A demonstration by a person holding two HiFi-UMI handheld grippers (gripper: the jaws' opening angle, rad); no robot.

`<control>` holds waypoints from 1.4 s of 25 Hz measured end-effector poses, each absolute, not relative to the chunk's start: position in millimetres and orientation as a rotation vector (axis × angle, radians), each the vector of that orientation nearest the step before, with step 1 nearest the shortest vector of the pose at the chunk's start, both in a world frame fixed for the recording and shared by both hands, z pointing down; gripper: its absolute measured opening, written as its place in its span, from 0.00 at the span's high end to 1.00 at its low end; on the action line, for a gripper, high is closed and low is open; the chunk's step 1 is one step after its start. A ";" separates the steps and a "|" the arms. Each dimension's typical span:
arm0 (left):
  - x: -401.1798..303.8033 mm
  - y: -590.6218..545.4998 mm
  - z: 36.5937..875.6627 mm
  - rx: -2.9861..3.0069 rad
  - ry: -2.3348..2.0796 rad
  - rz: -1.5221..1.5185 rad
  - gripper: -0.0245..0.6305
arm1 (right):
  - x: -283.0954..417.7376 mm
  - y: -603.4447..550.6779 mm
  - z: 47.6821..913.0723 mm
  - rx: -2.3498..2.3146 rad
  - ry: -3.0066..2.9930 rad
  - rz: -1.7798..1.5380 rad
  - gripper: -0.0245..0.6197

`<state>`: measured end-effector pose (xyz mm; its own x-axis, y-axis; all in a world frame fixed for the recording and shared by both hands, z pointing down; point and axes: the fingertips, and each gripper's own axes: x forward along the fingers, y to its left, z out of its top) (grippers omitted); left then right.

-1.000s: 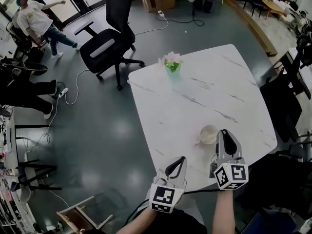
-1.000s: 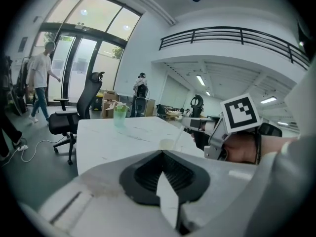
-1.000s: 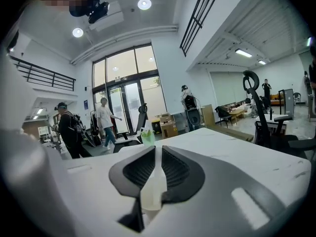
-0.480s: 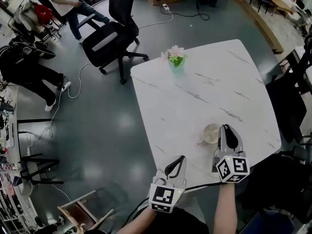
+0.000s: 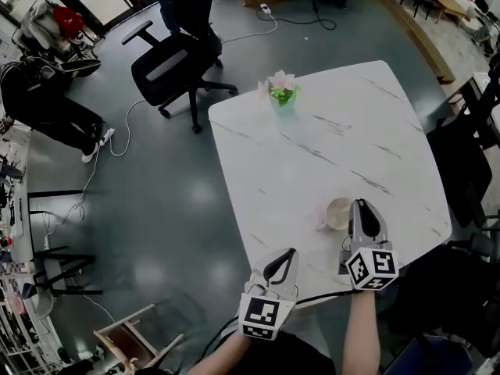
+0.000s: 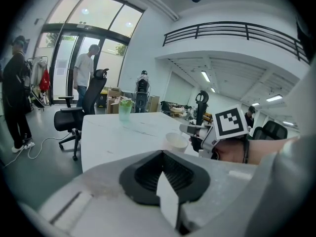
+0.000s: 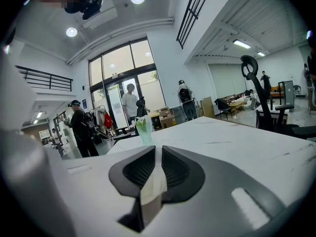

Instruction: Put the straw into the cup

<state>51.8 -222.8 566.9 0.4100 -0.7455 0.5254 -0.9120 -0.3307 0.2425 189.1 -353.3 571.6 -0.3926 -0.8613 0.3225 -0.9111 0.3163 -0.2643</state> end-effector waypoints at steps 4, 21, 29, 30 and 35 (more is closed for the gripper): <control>52.6 -223.1 565.5 2.176 -1.401 0.443 0.96 | 191.0 -355.2 573.2 1.679 -2.433 0.620 0.89; 60.9 -226.1 519.5 2.319 -1.372 0.381 0.96 | 215.0 -306.6 509.1 1.831 -2.430 0.532 0.73; 66.2 -220.7 486.9 2.418 -1.356 0.302 0.96 | 202.5 -260.5 453.1 1.866 -2.508 0.416 0.95; 65.5 -219.1 483.4 2.426 -1.358 0.290 0.96 | 200.7 -254.3 448.2 1.873 -2.512 0.406 0.97; 61.9 -209.5 467.6 2.466 -1.366 0.247 0.96 | 190.8 -222.5 430.1 1.883 -2.537 0.372 0.97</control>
<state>61.9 -209.5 467.6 0.5301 -0.7943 0.2968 -0.8479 -0.4967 0.1851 190.8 -222.5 430.1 -0.2987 -0.9484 0.1062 -0.9390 0.2722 -0.2100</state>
